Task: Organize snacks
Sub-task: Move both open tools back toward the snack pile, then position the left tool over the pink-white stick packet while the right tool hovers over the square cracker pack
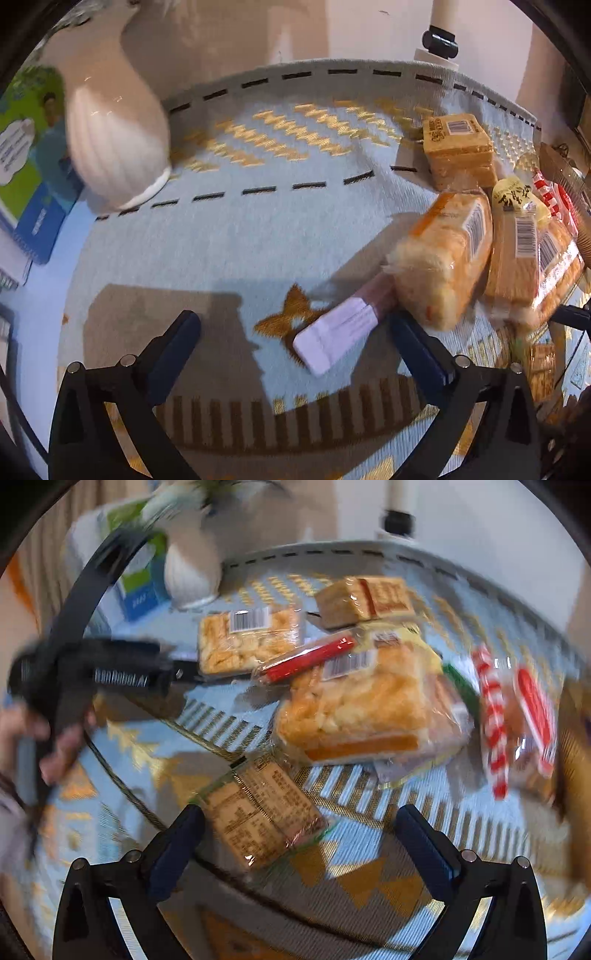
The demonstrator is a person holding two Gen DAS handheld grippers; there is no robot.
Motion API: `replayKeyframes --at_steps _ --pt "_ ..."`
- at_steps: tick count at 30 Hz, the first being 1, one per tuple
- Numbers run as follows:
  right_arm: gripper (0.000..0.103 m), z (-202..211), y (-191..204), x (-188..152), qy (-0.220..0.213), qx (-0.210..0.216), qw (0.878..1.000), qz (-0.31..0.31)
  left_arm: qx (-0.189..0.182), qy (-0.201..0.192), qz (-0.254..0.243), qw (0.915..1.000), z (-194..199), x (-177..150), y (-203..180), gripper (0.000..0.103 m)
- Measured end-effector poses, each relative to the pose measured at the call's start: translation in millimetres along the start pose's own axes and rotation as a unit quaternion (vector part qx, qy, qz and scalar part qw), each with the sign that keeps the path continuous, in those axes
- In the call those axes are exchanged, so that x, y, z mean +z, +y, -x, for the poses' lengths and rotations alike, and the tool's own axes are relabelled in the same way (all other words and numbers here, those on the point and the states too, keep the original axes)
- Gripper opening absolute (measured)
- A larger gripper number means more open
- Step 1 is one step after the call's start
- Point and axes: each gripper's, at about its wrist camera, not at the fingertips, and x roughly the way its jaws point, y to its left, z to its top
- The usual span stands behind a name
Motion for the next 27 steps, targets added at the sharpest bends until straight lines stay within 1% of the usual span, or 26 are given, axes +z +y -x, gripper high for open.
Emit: replayKeyframes --at_steps 3,7,27 --pt "0.103 -3.0 -4.3 2.1 -0.003 0.001 1.0 -0.002 -0.007 -0.003 -0.008 0.9999 -4.3 6.0 -1.7 0.103" --pt "0.103 -4.0 -6.2 4.2 -0.003 0.001 1.0 -0.002 0.0 -0.009 0.002 1.0 -3.2 4.4 -2.8 0.103" --pt "0.103 -3.8 -3.7 2.6 -0.003 -0.001 1.0 0.001 0.002 -0.012 0.005 0.9999 -2.2 4.3 -2.2 0.103"
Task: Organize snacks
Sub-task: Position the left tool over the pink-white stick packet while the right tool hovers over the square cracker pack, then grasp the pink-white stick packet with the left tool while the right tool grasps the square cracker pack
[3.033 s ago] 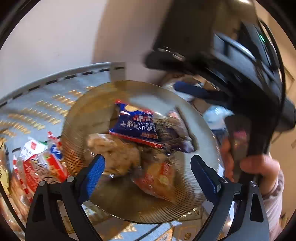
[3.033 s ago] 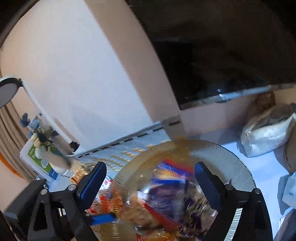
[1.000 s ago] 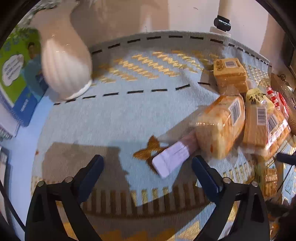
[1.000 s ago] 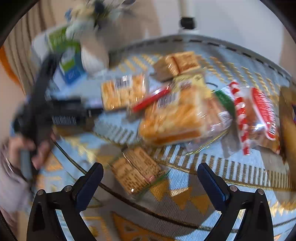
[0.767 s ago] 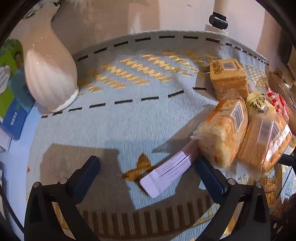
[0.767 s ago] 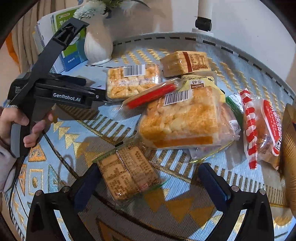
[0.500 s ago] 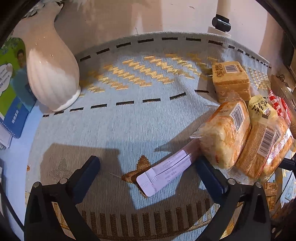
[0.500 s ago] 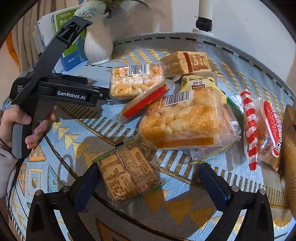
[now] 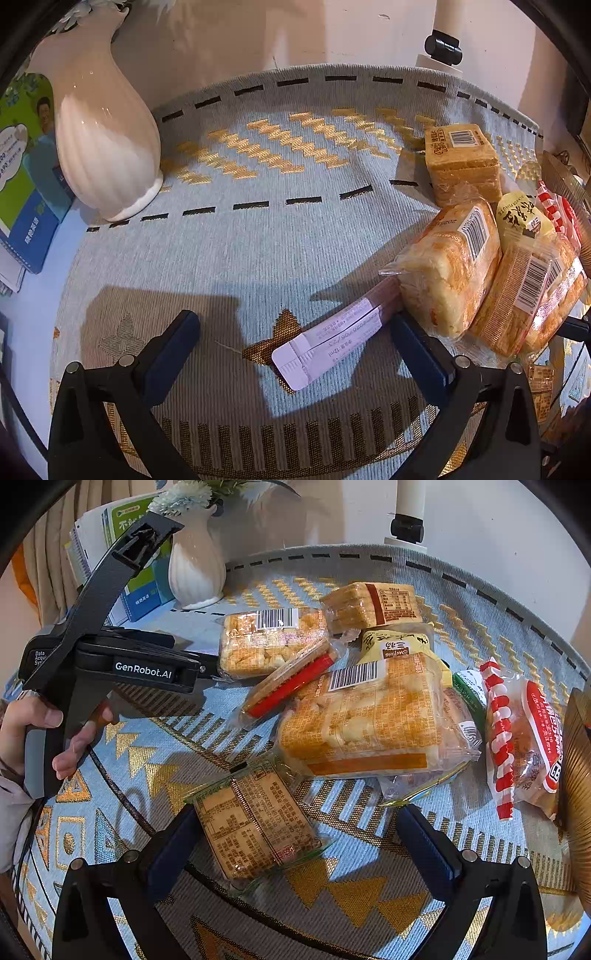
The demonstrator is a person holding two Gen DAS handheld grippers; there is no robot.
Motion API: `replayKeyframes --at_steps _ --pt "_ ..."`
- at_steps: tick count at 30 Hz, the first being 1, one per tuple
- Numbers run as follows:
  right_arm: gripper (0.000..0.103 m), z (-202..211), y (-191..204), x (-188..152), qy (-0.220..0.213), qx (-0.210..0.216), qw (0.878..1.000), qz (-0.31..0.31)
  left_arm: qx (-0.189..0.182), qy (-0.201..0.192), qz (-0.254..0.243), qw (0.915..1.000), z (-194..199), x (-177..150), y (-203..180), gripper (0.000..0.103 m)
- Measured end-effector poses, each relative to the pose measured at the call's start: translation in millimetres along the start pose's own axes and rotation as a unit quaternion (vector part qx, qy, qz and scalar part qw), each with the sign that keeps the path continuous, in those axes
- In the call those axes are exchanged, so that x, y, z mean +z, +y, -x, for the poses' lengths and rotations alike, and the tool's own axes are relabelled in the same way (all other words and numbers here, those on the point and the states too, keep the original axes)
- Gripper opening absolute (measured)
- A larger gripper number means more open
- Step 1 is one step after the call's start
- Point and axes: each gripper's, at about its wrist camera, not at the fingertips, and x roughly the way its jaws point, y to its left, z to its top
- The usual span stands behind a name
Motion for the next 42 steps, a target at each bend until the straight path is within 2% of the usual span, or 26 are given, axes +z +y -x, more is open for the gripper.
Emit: replayKeyframes --at_steps 37,42 --pt "0.103 0 0 0 0.0 0.0 1.0 0.0 0.001 -0.002 0.0 1.0 -1 1 0 0.103" --pt "0.103 0 1 2 0.0 0.001 1.0 0.0 -0.031 -0.003 -0.039 0.9987 -2 5 -13 0.102"
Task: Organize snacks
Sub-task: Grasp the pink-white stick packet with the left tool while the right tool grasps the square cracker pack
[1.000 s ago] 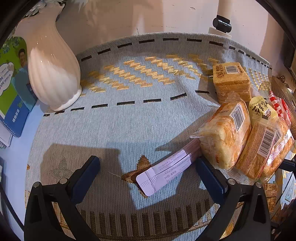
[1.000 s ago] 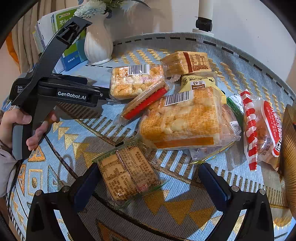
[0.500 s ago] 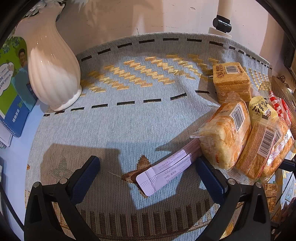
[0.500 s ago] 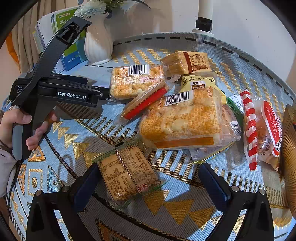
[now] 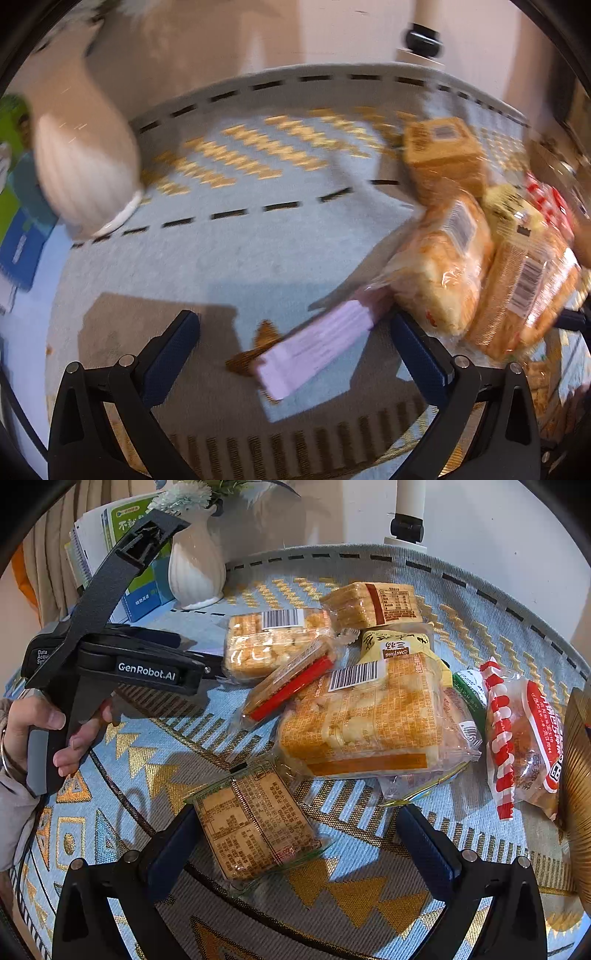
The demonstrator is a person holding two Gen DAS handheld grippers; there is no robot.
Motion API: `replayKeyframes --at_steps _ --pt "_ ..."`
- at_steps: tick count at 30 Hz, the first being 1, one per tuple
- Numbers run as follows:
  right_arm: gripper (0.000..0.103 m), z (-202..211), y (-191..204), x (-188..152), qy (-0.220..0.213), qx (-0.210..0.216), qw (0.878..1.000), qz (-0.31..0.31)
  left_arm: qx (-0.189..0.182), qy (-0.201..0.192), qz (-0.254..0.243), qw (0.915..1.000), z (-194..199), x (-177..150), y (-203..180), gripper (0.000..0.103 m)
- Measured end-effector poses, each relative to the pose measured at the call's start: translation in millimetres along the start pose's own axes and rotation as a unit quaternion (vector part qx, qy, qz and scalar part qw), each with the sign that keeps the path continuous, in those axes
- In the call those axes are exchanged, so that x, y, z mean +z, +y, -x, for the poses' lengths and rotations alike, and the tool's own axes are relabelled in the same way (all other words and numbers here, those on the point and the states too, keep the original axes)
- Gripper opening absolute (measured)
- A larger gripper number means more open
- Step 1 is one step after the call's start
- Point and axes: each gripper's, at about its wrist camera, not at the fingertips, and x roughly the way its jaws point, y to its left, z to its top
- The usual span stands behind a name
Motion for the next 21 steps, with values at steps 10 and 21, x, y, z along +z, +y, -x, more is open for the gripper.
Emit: replayKeyframes --at_steps 10,21 --pt "0.059 22 14 -17 -0.024 0.01 1.0 0.009 -0.015 -0.03 -0.043 0.9985 30 -21 -47 0.023" --pt "0.059 50 -14 -54 -0.028 -0.021 0.996 -0.081 -0.001 -0.027 0.016 0.9995 71 -85 -61 0.018"
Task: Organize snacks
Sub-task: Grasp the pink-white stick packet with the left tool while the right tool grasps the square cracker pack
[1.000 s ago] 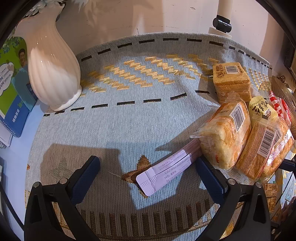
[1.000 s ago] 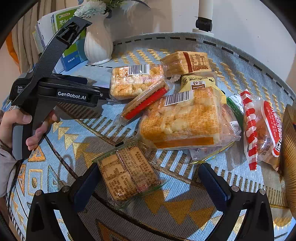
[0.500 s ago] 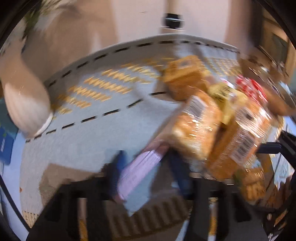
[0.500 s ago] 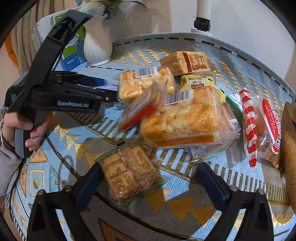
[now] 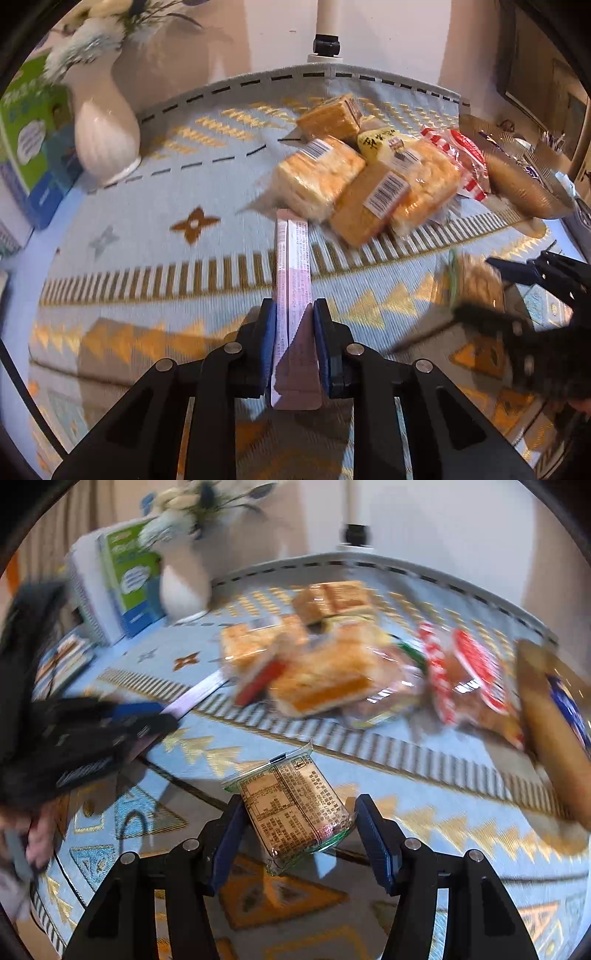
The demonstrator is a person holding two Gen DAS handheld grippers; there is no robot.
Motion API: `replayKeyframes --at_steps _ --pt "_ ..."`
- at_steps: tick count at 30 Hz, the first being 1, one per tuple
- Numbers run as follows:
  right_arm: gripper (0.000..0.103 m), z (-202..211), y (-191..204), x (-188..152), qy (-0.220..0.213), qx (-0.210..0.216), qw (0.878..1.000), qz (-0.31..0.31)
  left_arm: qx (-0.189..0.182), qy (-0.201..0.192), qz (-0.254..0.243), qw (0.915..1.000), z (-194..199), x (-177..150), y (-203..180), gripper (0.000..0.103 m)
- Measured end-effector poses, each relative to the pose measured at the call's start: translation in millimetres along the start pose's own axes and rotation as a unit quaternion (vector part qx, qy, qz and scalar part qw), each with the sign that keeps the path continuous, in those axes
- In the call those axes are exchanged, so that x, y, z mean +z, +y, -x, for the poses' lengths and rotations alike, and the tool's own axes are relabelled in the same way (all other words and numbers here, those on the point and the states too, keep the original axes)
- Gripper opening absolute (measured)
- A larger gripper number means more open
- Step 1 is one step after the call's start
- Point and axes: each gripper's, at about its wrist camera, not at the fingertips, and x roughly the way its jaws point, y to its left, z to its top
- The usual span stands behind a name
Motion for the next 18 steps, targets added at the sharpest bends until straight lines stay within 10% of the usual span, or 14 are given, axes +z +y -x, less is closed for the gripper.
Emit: replayKeyframes --at_steps 8,18 --pt "0.068 -1 3 1 0.004 -0.004 1.0 0.01 -0.01 -0.002 -0.021 0.9997 -21 20 -6 0.028" --pt "0.057 9 1 0 -0.028 0.05 0.998 0.009 -0.015 -0.024 0.039 0.9988 -12 17 8 0.016"
